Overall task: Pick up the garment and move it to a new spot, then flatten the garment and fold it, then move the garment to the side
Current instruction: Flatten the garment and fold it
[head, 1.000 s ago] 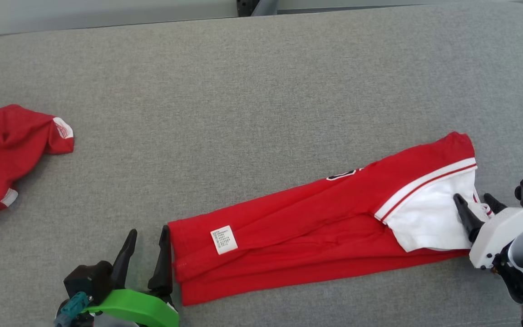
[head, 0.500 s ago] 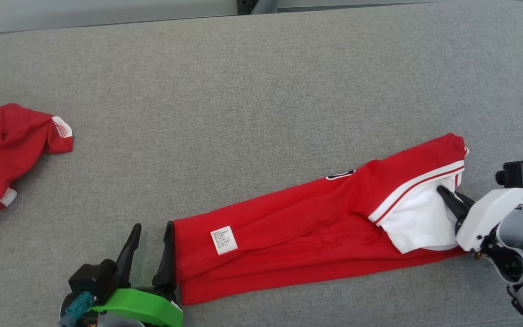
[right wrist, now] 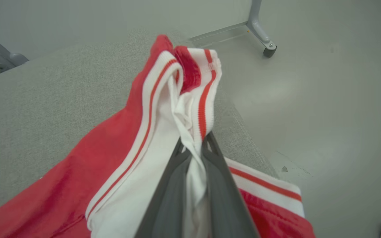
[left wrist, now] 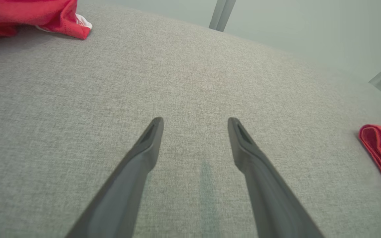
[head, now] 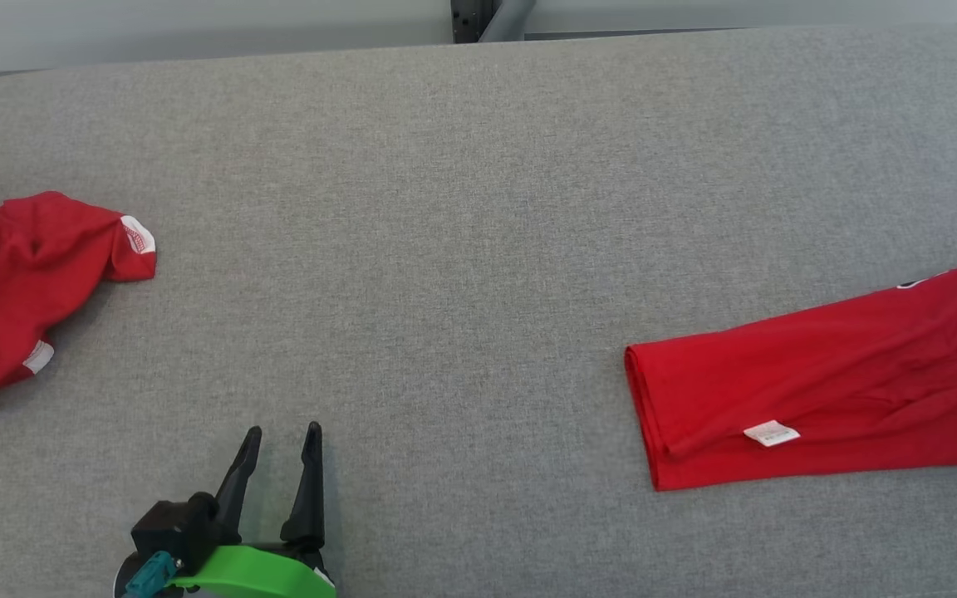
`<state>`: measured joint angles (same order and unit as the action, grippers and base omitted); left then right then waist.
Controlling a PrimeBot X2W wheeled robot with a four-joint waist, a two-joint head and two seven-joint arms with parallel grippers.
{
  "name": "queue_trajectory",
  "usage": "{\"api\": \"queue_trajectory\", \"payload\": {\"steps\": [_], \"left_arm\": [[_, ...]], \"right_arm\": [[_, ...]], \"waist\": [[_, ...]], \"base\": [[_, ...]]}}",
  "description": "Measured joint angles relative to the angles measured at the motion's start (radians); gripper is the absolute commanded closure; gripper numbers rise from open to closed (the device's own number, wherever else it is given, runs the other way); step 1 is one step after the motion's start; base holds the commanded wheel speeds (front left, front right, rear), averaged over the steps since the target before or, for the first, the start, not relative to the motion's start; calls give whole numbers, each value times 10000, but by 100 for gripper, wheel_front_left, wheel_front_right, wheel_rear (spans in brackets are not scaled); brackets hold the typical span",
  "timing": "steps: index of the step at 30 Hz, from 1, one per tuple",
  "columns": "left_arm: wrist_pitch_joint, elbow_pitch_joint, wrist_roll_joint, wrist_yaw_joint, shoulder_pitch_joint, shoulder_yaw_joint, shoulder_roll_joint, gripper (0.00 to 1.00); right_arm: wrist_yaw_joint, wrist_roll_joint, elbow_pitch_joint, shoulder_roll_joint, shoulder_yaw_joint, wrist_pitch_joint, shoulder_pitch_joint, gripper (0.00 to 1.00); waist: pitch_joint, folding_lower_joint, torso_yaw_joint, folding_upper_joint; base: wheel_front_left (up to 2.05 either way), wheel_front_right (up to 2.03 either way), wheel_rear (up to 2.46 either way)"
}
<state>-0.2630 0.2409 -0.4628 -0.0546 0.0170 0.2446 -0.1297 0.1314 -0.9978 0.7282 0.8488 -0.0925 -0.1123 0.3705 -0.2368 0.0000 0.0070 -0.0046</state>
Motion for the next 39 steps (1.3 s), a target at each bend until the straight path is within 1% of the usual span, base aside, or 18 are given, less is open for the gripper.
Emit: {"api": "queue_trajectory", "payload": {"steps": [1, 3, 5, 7, 10, 12, 14, 17, 19, 23, 26, 28, 31, 32, 33, 35, 37, 39], "left_arm": [[-6, 46, 73, -46, -54, -56, 56, 0], [-12, 102, 163, -109, -116, -144, 173, 0], [-12, 109, 199, -161, -172, -263, 247, 0], [-12, 117, 251, -207, -293, -431, 309, 0], [-12, 186, 334, -261, -463, -522, 410, 0], [-12, 199, 360, -301, -475, -562, 479, 0], [-12, 236, 401, -332, -474, -604, 516, 0], [-12, 320, 453, -351, -467, -640, 539, 0], [-12, 433, 512, -407, -449, -594, 566, 0], [-12, 583, 527, -468, -407, -608, 587, 0], [-12, 727, 587, -500, -378, -629, 614, 0], [-10, 826, 587, -510, -368, -669, 631, 0], [-12, 909, 587, -525, -370, -723, 675, 0], [-12, 951, 585, -556, -370, -757, 704, 0], [-12, 972, 585, -568, -371, -763, 717, 0], [-12, 1024, 583, -585, -376, -788, 732, 0], [-12, 1035, 543, -587, -414, -892, 746, 0], [-12, 1014, 487, -593, -500, -1035, 750, 0]], "right_arm": [[-2, 0, -111, 190, 19, -79, -45, 100], [-6, 0, -736, 407, -105, -286, -217, 100], [-10, 15, -1837, 395, -458, -401, -449, 100], [-10, 73, -3108, 219, -849, -451, -720, 100], [-10, 291, -4903, -422, -1480, -497, -1096, 100], [-10, 616, -5827, -1137, -1939, -564, -1379, 100], [-10, 995, -6420, -1854, -2416, -713, -1580, 100], [-10, 1701, -6694, -3168, -3110, -867, -1596, 100], [-10, 2180, -6610, -3977, -3490, -903, -1580, 100], [-10, 2974, -5925, -5095, -3657, -836, -1298, 100], [-12, 3463, -5473, -5557, -3712, -782, -1174, 100], [-10, 3572, -5308, -5781, -3772, -782, -1167, 100], [-10, 3929, -5177, -5833, -3825, -779, -1167, 100], [-10, 4188, -5223, -5781, -3900, -706, -1185, 46], [-10, 4224, -5290, -5772, -3904, -675, -1224, 0], [-10, 4339, -5712, -5660, -3921, -514, -1418, 0], [-10, 4249, -6393, -5534, -3797, -343, -1799, 0], [-8, 4203, -7206, -5434, -3335, -111, -2243, 0]], "waist": [[39, 0, -13, 0], [111, 0, -49, 0], [165, 0, -118, 0], [216, 0, -222, 0], [278, 0, -425, 0], [321, 0, -556, 0], [369, 0, -660, 0], [431, 0, -772, 0], [463, 0, -772, 0], [460, 0, -646, 0], [437, 0, -497, 0], [421, 0, -393, 0], [394, 0, -251, 0], [379, 0, -175, 0], [377, 0, -143, 0], [405, 0, -88, 0], [488, 0, -52, 0], [591, 0, -37, 0]], "base": [[0, 0, 0], [0, 0, 0], [0, 0, 0], [0, 0, 0], [0, 0, 0], [0, 0, 0], [0, 0, 0], [0, 0, 0], [0, 0, 0], [0, 0, 0], [0, 0, 0], [0, 0, 0], [0, 0, 0], [0, 0, 0], [0, 0, 0], [0, 0, 0], [0, 0, 0], [0, 0, 0]]}}
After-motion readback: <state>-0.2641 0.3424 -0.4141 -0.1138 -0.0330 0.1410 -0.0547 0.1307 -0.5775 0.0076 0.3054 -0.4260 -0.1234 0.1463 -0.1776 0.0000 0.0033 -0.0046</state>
